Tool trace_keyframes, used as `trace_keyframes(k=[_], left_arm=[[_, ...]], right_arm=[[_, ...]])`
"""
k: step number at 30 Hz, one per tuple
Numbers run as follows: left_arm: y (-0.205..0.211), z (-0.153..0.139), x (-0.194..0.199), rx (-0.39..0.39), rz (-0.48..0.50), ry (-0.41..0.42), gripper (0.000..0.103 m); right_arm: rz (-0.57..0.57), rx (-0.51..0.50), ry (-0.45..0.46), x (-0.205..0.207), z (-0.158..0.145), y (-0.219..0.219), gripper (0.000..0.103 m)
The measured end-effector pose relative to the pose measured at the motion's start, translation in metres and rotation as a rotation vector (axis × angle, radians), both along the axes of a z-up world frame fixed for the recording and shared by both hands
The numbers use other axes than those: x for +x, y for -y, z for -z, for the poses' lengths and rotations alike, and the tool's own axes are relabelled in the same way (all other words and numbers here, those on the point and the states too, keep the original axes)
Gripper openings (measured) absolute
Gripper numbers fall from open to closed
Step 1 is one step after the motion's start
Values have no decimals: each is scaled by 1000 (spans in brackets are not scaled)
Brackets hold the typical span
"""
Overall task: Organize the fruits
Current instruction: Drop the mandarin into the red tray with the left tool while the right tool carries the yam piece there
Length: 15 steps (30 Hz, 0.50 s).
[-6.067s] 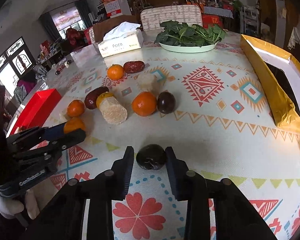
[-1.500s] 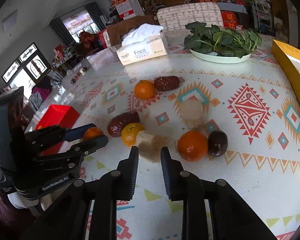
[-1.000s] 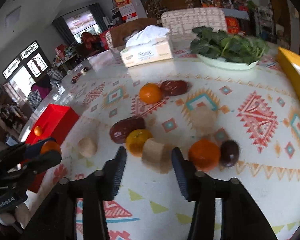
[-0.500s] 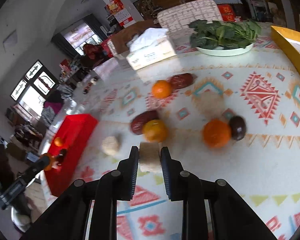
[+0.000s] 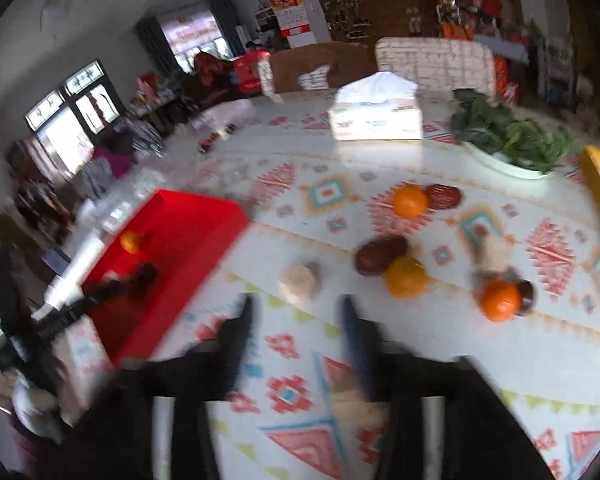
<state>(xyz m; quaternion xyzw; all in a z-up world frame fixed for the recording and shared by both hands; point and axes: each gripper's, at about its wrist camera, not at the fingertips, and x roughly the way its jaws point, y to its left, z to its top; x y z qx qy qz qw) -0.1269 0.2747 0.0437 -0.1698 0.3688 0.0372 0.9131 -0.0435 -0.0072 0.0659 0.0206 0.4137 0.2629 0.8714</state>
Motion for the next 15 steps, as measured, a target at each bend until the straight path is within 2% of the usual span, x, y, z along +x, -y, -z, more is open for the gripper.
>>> trace_keyframes(k=[1,5,8,9,10,12,15], left_arm=[[0,1,0,-2,1,-2,37],[1,-3,-4,-11,5,22,52],[3,-12,-10,-16,0,51,58],[2,-15,-12,-22,-2,61,60],[1,-18,-15,-28,-6,71,62],[-2,-22,-20,-33,-18,85,62],[-9,-27,-27,-44,-41,106,62]], right_arm=[[6,-12,1,-2,3,2,73],[25,-68,-22,-14,22,10,73],[23,-107,-38,-20,34,11,73],[20,-107,-44,-21,37,12,66],[15,-102,-54,-20,39,12,45],[12,-109,-75,-20,43,11,27],[7,-105,-75,-22,41,9,26]])
